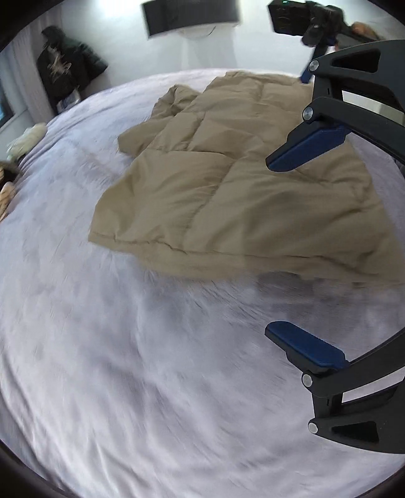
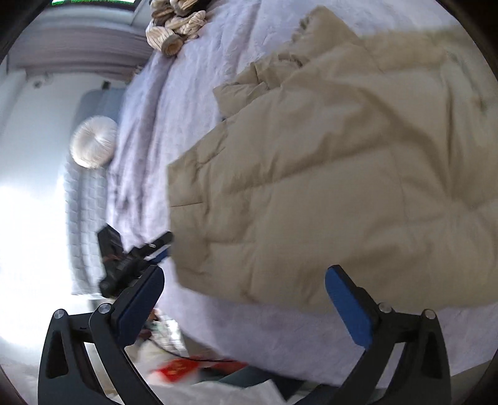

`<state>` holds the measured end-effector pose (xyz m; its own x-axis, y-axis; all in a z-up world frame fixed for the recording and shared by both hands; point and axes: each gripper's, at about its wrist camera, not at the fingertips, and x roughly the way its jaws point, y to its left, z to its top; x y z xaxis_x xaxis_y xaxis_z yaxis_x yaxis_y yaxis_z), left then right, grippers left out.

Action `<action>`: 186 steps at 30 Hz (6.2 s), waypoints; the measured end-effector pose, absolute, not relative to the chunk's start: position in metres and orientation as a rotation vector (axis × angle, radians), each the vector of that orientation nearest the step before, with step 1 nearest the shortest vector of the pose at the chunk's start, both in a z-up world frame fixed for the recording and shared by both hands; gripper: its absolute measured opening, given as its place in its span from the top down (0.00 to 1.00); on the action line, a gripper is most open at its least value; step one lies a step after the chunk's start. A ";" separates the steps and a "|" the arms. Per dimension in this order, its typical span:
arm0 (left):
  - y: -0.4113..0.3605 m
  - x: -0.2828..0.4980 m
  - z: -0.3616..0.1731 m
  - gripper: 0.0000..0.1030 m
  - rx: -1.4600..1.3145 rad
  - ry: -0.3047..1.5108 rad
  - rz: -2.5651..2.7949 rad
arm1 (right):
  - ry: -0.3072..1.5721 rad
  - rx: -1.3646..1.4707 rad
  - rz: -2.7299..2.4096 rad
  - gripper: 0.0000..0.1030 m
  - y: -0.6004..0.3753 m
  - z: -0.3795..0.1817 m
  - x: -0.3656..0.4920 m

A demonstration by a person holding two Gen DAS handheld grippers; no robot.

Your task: Fold large clothes

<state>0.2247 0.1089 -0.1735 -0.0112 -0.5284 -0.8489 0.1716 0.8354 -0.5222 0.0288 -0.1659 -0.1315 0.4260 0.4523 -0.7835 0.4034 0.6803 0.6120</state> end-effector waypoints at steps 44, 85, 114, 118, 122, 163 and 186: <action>-0.082 0.183 -0.110 0.74 -0.361 1.511 -1.330 | 1.044 0.841 -0.141 1.00 -0.249 -0.195 0.061; -0.427 -0.031 -0.080 0.26 0.055 1.459 -1.373 | 0.775 1.117 -0.298 0.75 -0.279 -0.193 -0.244; -0.468 0.026 -0.062 0.26 0.271 1.174 -1.315 | 0.404 1.522 -0.435 0.85 -0.355 -0.242 -0.251; -0.491 0.028 -0.094 0.26 0.318 1.176 -1.274 | 0.402 1.529 -0.437 0.85 -0.355 -0.247 -0.248; -0.504 0.030 -0.117 0.26 0.352 1.197 -1.230 | 0.411 1.549 -0.428 0.85 -0.356 -0.254 -0.252; -0.257 0.069 -0.110 0.26 -0.147 1.374 -0.764 | 0.883 0.902 -0.397 0.78 -0.420 -0.195 -0.154; -0.281 0.041 -0.132 0.21 -0.133 1.400 -0.749 | 1.025 0.772 -0.349 0.61 -0.427 -0.152 -0.137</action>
